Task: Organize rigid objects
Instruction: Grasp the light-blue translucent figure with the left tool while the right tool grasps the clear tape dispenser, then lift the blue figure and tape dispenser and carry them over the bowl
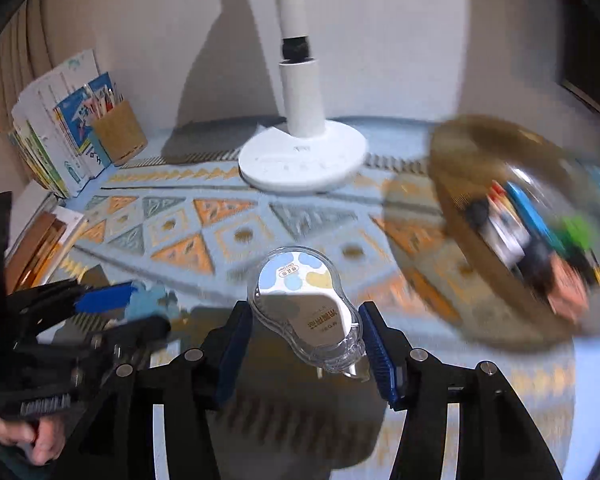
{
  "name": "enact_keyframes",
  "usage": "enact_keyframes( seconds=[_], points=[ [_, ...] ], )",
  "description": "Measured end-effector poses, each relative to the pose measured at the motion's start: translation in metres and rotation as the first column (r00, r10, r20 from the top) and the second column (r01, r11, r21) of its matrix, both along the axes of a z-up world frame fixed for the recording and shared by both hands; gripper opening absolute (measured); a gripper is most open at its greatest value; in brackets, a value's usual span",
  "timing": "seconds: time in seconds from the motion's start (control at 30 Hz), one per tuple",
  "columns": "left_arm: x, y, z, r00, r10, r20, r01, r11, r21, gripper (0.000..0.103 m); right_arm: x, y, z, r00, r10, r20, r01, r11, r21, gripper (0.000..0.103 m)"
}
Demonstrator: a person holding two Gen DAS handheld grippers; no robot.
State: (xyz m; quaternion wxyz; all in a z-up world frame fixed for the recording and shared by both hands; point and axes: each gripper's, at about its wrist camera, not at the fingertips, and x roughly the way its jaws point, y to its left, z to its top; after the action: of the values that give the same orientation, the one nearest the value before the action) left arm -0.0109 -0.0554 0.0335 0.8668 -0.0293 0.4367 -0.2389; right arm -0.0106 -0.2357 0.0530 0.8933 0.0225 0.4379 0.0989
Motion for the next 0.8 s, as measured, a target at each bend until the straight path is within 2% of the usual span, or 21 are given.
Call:
enact_keyframes(
  seconds=[0.13,0.27,0.33,0.43,0.47,0.5,0.57,0.67,0.8],
  points=[
    [-0.017,-0.006,-0.007,0.999,0.034,0.017,-0.034,0.999,0.022,0.045,-0.037,-0.011,-0.010,0.999,-0.051,-0.017,0.051,0.999,0.002,0.054],
    [-0.019,-0.001,-0.010,0.996,0.088,0.033,-0.088,0.996,0.018,0.045,-0.050,-0.013,-0.028,0.999,-0.049,-0.023,0.049,0.999,-0.019,0.054],
    [-0.021,0.001,-0.010,0.997,0.075,0.034,-0.075,0.997,0.000,0.046,-0.054,-0.008,-0.033,0.999,-0.034,-0.009,0.034,0.998,-0.053,0.054],
    [-0.017,0.001,-0.017,0.999,0.043,-0.016,-0.044,0.999,-0.015,0.046,-0.055,-0.006,-0.033,1.000,-0.016,-0.004,0.015,0.998,-0.058,0.054],
    [-0.017,-0.001,-0.017,0.999,0.040,-0.020,-0.041,0.999,-0.011,0.047,-0.056,-0.005,-0.032,1.000,-0.007,0.001,0.008,0.998,-0.060,0.058],
    [-0.018,-0.001,-0.017,0.999,0.040,-0.017,-0.041,0.999,-0.009,0.047,-0.057,-0.006,-0.034,1.000,0.001,-0.004,-0.001,0.999,-0.054,0.069],
    [-0.019,-0.003,-0.017,0.999,0.040,-0.013,-0.040,0.999,-0.001,0.047,-0.056,-0.007,-0.036,1.000,0.008,-0.020,-0.009,0.999,-0.044,0.078],
    [-0.019,-0.005,-0.019,0.999,0.035,-0.019,-0.035,0.999,0.013,0.047,-0.055,-0.010,-0.036,1.000,-0.002,-0.020,0.002,1.000,-0.028,0.078],
    [-0.021,-0.009,-0.018,1.000,0.029,-0.011,-0.028,0.999,0.039,0.052,-0.053,-0.010,-0.036,1.000,-0.010,-0.027,0.009,1.000,-0.029,0.078]
  ],
)
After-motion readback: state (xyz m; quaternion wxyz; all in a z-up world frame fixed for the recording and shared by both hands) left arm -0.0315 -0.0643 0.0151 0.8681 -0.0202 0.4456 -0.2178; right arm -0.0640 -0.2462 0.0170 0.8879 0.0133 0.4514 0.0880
